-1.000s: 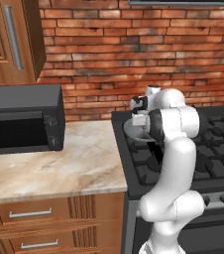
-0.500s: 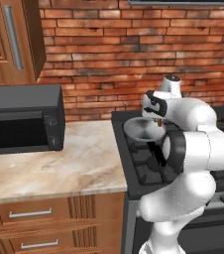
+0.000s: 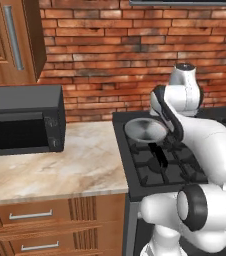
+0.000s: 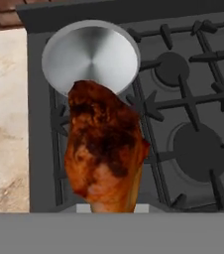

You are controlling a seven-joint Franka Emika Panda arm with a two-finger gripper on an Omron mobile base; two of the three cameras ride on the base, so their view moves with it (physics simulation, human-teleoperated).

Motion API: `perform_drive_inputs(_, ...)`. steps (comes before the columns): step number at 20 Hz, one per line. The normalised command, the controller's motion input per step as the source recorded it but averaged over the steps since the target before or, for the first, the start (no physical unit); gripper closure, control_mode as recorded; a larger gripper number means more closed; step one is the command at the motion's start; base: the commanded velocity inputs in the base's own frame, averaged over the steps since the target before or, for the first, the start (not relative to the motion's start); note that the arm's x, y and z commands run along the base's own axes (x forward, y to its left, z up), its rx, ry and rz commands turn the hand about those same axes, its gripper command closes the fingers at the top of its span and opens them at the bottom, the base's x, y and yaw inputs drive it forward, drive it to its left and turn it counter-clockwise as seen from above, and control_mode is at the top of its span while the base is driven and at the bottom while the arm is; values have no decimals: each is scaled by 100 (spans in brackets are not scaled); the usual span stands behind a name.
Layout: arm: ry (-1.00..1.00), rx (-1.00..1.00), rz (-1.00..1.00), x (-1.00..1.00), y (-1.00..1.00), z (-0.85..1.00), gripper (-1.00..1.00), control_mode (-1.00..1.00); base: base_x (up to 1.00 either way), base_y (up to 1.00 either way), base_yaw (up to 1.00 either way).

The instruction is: Take the chicken drumsticks from the pan and place one on each plate on the dining counter.

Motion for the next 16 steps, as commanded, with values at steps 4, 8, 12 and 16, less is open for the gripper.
perform_drive_inputs(4, 11, -12, 0, -100, 36, 21, 100, -100, 0, 0, 0)
perform_drive_inputs(8, -2, -4, 0, -100, 12, -26, 100, -100, 0, 0, 0)
perform_drive_inputs(12, -16, 0, 0, -100, -17, -43, 100, -100, 0, 0, 0)
perform_drive_inputs(16, -15, 0, 0, -100, -27, -23, 100, -100, 0, 0, 0)
